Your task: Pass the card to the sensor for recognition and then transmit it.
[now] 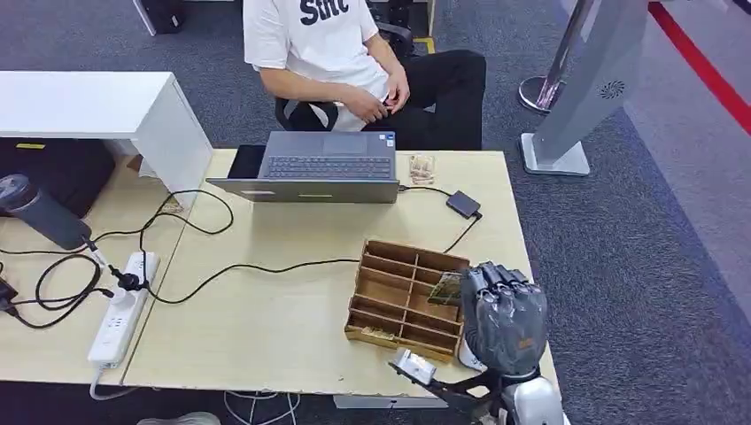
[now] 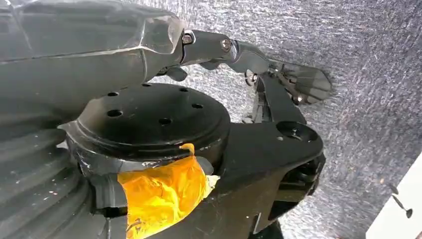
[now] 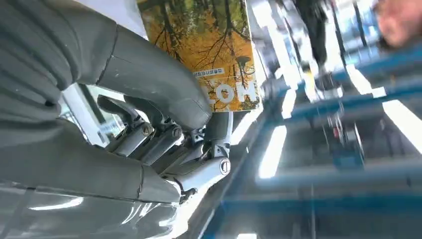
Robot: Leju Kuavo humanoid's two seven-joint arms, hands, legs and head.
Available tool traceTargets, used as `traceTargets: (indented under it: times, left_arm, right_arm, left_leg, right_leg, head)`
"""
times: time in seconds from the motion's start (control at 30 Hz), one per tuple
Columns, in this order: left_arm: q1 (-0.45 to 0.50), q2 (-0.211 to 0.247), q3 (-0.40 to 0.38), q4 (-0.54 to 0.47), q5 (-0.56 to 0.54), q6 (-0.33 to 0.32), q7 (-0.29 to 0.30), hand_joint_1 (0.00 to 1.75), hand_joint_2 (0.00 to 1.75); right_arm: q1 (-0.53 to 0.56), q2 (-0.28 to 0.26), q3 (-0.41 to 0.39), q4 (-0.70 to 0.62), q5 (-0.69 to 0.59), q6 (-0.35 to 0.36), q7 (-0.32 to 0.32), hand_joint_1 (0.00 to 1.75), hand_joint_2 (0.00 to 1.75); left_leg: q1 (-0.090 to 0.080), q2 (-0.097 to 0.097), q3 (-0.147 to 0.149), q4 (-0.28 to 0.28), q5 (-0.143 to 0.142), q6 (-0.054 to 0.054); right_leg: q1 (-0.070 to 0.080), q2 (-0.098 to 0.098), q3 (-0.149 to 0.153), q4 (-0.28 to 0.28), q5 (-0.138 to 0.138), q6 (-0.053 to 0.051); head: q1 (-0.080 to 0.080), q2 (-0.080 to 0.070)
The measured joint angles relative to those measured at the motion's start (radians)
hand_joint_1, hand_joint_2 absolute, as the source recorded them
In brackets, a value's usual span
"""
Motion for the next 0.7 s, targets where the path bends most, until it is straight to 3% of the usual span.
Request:
traceTargets:
  times: [0.13, 0.37, 0.7]
  left_arm:
    - [-0.003, 0.000, -0.001, 0.000, -0.028, -0.003, 0.002, 0.00, 1.75]
    - [-0.007, 0.000, -0.018, 0.000, -0.085, -0.019, 0.015, 0.00, 1.75]
    - [-0.008, -0.002, -0.048, 0.000, -0.117, -0.020, 0.030, 0.00, 1.75]
  right_arm:
    - [-0.094, 0.003, 0.037, -0.041, -0.006, 0.090, 0.006, 1.75, 1.75]
    - [-0.332, 0.052, 0.076, -0.006, 0.018, 0.313, 0.084, 1.75, 1.75]
    - [-0.523, 0.123, 0.071, 0.131, 0.016, 0.430, 0.133, 1.75, 1.75]
  left_leg:
    - [0.000, 0.002, 0.001, 0.000, 0.001, 0.000]
    - [0.000, 0.001, 0.001, 0.000, 0.003, -0.002]
    - [0.000, 0.001, 0.001, 0.000, 0.003, -0.002]
  right_leg:
    - [0.000, 0.001, 0.000, 0.000, 0.001, -0.001]
    - [0.000, 0.001, 0.000, 0.001, 0.002, -0.002]
    - [0.000, 0.001, 0.000, 0.002, 0.002, -0.002]
  head:
    - [0.000, 0.000]
    - [0.000, 0.000]
    - [0.000, 0.000]
